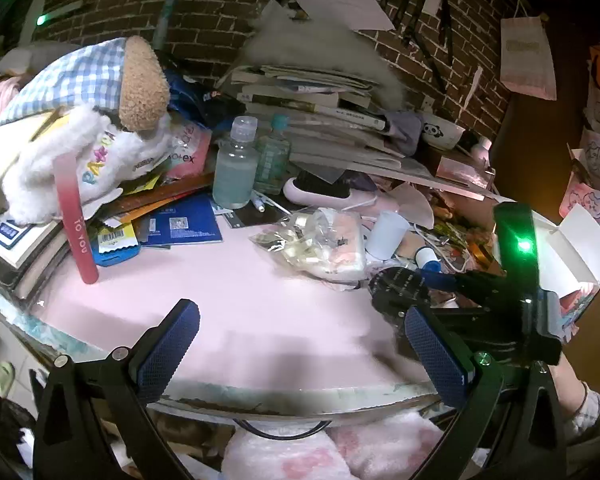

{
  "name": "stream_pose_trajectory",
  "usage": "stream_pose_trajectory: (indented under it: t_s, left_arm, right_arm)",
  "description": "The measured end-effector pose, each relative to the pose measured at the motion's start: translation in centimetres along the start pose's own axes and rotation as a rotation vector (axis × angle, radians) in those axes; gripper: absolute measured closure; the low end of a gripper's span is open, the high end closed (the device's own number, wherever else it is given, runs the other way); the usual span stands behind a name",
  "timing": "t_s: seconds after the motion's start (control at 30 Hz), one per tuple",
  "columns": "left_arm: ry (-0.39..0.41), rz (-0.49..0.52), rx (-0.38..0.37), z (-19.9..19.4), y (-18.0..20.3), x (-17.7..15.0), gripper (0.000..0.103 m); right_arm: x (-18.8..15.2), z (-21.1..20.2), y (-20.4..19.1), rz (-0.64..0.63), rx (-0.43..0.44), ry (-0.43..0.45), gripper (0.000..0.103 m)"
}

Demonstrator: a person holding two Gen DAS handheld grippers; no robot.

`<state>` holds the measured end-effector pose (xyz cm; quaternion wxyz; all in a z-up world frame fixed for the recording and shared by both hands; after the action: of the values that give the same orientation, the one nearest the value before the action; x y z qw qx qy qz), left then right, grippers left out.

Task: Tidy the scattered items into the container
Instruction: 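Grasp the black round AMORTALS pad in plastic with the right tool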

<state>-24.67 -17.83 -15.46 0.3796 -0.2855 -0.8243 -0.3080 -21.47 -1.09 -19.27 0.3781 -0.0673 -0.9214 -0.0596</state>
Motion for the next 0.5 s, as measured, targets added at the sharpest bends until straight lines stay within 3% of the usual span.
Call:
stream_pose_trajectory:
  t_s: [0.37,0.5]
  left_arm:
    - [-0.038,0.013,0.034,0.8,0.1,-0.8,0.000]
    - [-0.051,0.018,0.024,1.3,0.6,-0.9,0.000]
  right_arm:
    - [1.8,-5.8,-1.7,-0.076,0.050,0.086,0.040]
    - [3.4,-9.2,-1.7,-0.069,0.139,0.118,0.040]
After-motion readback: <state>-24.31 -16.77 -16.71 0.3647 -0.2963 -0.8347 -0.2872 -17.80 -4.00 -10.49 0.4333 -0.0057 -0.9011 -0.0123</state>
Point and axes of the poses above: each gripper's, at about its wrist camera, not at the fingertips, and z roughly the way its jaws point, y to its right, x to its top, the point moved 7 cm from there along z, roughly the way its jaws point
